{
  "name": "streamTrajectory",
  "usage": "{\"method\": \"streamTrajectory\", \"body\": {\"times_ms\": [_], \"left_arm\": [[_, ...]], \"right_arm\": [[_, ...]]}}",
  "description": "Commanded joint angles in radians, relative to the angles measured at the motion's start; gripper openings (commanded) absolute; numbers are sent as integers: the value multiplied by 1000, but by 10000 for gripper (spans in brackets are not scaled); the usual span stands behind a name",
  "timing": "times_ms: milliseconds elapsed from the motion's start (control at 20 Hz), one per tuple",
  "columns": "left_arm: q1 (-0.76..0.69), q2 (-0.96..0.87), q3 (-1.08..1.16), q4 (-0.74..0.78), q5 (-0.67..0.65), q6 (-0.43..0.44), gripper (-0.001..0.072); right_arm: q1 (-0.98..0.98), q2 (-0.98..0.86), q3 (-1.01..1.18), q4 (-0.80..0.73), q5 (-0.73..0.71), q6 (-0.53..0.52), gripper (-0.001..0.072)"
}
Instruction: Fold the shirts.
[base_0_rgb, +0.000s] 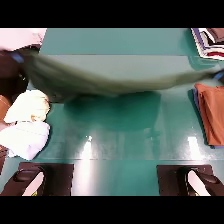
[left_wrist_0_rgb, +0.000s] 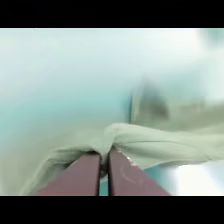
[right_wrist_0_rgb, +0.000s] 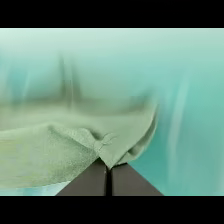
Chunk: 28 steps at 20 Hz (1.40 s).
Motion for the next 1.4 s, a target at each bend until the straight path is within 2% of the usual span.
{"method": "streamTrajectory", "body": {"times_ms": [0, 250, 350, 400, 550, 700, 850, 1000, 1250, 1350], "left_arm": [[0, 23, 346, 4, 16, -39, 29], [0, 20, 615, 20, 53, -120, 29], [0, 20, 641, 24, 80, -121, 29], [0, 16, 640, 43, 70, -121, 29], [0, -71, 599, 145, -78, -122, 28], [0, -201, 417, 137, -152, -121, 30], [0, -377, 182, 113, -158, -120, 30], [0, -584, 47, 97, -80, -83, 30], [0, -850, 105, 90, 194, -75, 30], [0, -904, 159, 91, 248, -74, 30]], "right_arm": [[1, 51, 356, -38, -11, 1, 16], [2, -40, 777, -145, 152, 34, 15], [2, -90, 858, -161, 228, 64, 15], [2, -112, 860, -160, 251, 65, 14], [2, -161, 735, -153, 267, 90, 14], [13, -263, 577, -154, 309, 106, 14], [80, -425, 482, -190, 319, 109, 14], [136, -636, 454, -255, 323, 136, 14], [152, -937, 567, -257, 203, 135, 14], [152, -1014, 654, -256, 161, 133, 14]]}}
